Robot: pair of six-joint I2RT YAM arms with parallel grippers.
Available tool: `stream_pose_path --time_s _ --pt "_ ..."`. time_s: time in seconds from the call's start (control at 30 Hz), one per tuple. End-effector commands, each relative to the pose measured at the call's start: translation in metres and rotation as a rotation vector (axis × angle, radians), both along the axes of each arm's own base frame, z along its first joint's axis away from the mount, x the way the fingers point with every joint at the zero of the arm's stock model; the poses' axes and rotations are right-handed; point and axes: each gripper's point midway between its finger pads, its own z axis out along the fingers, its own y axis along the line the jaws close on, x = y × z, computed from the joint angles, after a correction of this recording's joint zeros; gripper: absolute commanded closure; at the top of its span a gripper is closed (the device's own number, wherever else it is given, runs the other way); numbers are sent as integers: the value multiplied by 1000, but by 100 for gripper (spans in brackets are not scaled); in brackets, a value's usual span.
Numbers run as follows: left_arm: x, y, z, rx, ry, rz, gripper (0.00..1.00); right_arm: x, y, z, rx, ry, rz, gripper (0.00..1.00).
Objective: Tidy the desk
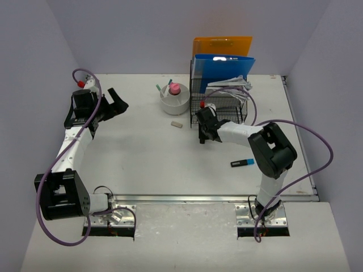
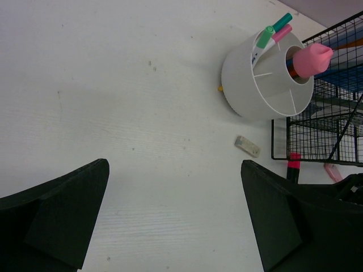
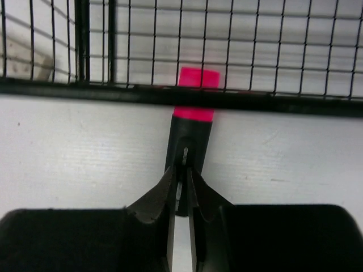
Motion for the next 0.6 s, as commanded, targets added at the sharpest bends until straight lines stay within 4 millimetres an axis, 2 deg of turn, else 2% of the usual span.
stream_pose_path --time_s 0.0,0.13,0.2,0.27,0.3,0.33,0.37,0.47,0.57 --pt "4 8 19 29 -59 11 0 -50 0 -17 -25 112 65 92" --pt "5 7 20 26 -61 7 0 -105 -8 -19 -37 177 152 95" --pt "4 6 20 21 -61 5 0 -119 -9 -18 -39 183 204 95" --pt "4 5 20 16 -61 1 0 -131 -13 -15 -46 183 231 91" --pt "4 5 20 14 -63 -1 0 -129 -12 -11 -41 168 234 88" --pt "3 4 20 10 -64 -2 0 -124 -11 -4 -44 140 236 76" --pt "3 3 23 5 -72 -2 0 -121 -10 0 -38 126 229 71" --pt "2 2 23 -2 -82 -5 0 -98 -4 21 -36 50 195 46" --pt "2 -1 23 -10 -82 -16 0 -67 7 40 -22 -11 147 36"
